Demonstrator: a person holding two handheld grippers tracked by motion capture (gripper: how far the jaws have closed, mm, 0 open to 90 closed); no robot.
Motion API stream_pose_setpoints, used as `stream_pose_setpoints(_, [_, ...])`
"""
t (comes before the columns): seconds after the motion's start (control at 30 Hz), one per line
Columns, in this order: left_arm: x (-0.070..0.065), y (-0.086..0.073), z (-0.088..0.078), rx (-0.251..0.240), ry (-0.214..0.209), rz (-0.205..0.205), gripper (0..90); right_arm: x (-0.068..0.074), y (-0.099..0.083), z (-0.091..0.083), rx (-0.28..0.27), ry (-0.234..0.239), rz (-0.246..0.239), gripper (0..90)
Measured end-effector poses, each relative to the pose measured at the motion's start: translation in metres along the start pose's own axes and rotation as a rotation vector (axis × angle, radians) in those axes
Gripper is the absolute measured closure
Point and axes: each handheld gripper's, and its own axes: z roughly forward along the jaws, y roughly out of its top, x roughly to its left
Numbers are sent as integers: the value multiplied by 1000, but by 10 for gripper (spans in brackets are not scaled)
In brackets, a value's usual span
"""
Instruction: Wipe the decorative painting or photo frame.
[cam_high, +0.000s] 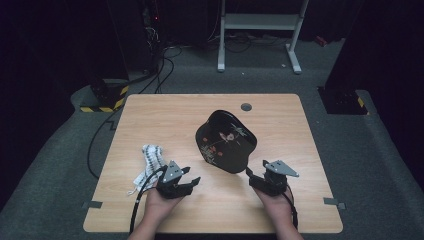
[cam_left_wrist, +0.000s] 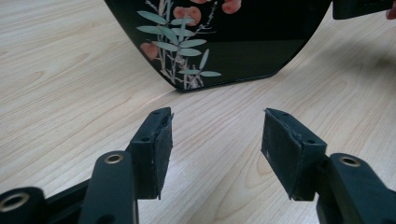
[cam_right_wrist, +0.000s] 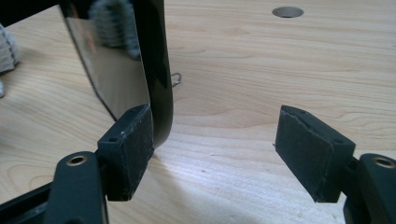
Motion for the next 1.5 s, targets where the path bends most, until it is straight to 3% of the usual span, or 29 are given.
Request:
stream_pose_setpoints(1.03, [6, -10, -9, 14, 16, -25, 434, -11, 7, 28, 26, -38, 26, 325])
stream_pose_setpoints(1.5, [7, -10, -11, 9, 19, -30, 434, -10, 7, 28, 26, -35, 13, 329])
